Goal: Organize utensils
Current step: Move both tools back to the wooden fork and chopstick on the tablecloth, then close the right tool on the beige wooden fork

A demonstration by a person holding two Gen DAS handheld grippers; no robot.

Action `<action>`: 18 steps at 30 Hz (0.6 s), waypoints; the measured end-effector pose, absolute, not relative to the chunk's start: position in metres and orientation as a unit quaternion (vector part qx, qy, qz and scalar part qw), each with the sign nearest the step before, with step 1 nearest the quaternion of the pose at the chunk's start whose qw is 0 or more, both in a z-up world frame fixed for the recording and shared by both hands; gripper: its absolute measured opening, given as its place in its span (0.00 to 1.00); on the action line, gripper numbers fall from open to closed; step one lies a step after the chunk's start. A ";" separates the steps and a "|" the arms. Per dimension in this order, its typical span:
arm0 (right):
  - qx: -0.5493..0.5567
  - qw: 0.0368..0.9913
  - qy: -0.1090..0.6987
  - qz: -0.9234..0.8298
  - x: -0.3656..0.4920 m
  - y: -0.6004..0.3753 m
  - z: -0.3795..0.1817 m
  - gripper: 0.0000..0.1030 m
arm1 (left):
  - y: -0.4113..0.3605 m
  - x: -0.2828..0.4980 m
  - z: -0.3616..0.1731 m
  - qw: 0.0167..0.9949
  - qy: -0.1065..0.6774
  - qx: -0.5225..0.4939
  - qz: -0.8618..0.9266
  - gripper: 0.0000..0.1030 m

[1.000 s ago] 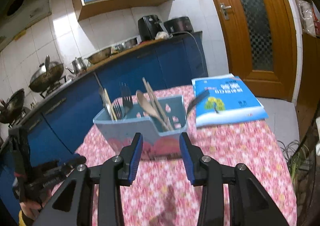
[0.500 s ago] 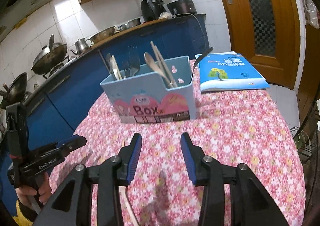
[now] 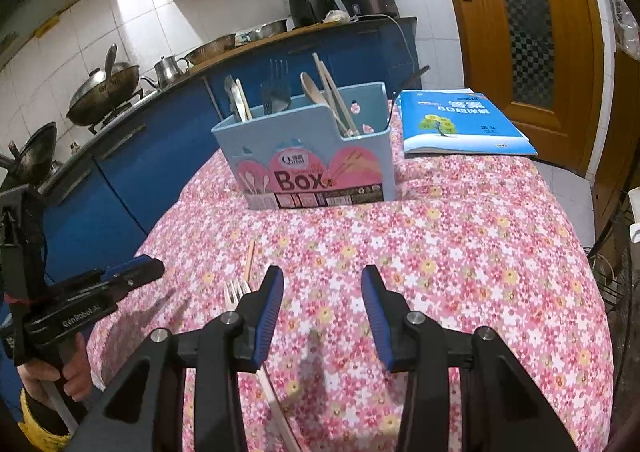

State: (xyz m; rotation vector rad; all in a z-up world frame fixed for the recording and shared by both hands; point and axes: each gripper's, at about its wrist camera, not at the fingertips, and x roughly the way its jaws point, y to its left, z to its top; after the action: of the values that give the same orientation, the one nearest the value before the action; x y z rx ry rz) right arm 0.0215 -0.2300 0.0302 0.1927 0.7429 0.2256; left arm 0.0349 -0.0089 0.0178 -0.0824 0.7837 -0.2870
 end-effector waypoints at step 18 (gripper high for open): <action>0.032 0.898 0.409 0.157 0.010 -0.191 0.004 0.42 | -0.008 0.024 0.015 0.910 0.391 -0.031 -0.134 0.29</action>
State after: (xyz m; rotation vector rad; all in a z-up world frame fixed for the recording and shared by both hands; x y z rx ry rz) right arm 0.0098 -0.1906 0.0044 0.0661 0.8461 0.3255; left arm 0.0235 -0.0082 0.0148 -0.0645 0.8063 -0.2771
